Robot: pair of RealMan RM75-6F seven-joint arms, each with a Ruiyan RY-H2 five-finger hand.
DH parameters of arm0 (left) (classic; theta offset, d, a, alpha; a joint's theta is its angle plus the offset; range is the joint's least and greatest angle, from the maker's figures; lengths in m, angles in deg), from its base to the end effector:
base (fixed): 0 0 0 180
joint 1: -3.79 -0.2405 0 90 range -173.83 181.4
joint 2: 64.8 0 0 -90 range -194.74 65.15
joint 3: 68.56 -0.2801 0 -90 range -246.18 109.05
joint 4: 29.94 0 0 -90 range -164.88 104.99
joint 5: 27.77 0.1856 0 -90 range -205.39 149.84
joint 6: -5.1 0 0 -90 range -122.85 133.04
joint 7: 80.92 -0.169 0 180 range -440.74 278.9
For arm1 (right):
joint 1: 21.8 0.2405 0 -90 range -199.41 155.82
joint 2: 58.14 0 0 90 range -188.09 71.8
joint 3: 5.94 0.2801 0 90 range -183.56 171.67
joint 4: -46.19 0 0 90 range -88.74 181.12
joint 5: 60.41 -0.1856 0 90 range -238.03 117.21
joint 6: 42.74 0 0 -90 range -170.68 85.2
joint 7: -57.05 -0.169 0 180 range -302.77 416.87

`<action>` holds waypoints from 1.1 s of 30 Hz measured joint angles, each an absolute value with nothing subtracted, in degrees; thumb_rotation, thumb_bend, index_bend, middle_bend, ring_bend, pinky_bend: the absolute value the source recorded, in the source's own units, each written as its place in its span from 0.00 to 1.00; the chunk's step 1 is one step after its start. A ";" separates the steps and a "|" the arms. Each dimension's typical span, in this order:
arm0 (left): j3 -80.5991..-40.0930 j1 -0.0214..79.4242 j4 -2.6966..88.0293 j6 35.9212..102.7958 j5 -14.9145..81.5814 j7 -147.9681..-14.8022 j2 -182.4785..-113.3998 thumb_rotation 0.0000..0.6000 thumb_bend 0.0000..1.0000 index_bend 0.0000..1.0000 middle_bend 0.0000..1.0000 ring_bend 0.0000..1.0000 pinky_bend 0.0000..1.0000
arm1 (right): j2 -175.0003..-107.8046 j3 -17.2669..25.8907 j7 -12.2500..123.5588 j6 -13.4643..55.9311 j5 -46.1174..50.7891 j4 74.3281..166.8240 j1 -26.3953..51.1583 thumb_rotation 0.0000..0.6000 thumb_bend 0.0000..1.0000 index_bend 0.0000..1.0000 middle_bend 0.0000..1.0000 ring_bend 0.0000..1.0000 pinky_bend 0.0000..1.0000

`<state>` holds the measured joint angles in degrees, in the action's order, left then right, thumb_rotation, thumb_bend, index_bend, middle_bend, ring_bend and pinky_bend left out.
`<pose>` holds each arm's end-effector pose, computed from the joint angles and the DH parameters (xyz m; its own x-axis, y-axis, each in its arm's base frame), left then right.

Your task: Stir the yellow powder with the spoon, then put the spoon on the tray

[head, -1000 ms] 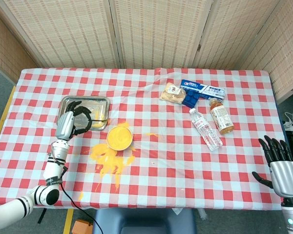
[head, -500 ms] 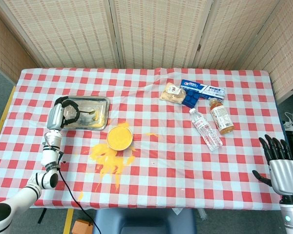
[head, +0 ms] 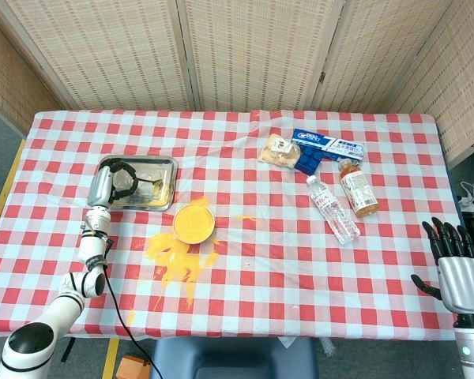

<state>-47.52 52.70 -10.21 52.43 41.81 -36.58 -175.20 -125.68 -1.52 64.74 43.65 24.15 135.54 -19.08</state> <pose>-0.2540 0.4896 0.0255 -0.1975 0.0046 0.9803 0.9800 0.0259 0.1973 -0.3364 -0.1987 0.1858 0.5057 0.0256 0.8623 -0.8620 0.0556 0.5039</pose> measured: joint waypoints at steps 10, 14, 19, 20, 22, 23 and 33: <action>-50.05 53.03 -12.58 50.77 43.92 -34.74 -175.37 1.00 0.53 0.00 0.04 0.00 0.04 | -124.98 -1.93 63.95 44.84 25.34 136.11 -19.62 1.00 0.06 0.00 0.00 0.00 0.00; -50.99 51.74 -10.39 53.89 44.99 -35.00 -174.10 1.00 0.53 0.00 0.02 0.00 0.04 | -124.77 -2.26 63.64 45.17 26.18 136.36 -19.73 1.00 0.06 0.00 0.00 0.00 0.00; -54.17 47.35 -1.90 61.41 48.31 -36.46 -169.83 1.00 0.51 0.00 0.02 0.00 0.04 | -124.27 -2.73 63.24 45.04 26.92 136.91 -19.73 1.00 0.06 0.00 0.00 0.00 0.00; -54.95 46.26 0.48 62.92 49.04 -37.13 -168.64 1.00 0.51 0.00 0.03 0.00 0.04 | -124.18 -2.81 63.27 44.89 26.93 137.09 -19.71 1.00 0.06 0.00 0.00 0.00 0.00; -56.96 43.52 7.23 66.19 50.63 -39.38 -165.26 1.00 0.50 0.00 0.03 0.00 0.04 | -123.97 -3.00 63.63 44.68 26.99 137.64 -19.70 1.00 0.06 0.00 0.00 0.00 0.00; -57.89 42.24 10.60 67.55 51.26 -40.72 -163.56 1.00 0.50 0.00 0.03 0.00 0.04 | -123.88 -3.09 63.87 44.65 27.10 137.87 -19.70 1.00 0.06 0.00 0.00 0.00 0.00; -69.53 24.08 46.11 85.58 56.32 -73.37 -144.73 1.00 0.43 0.00 0.00 0.00 0.02 | -123.81 -4.68 65.43 44.87 29.98 139.16 -19.85 1.00 0.06 0.00 0.00 0.00 0.00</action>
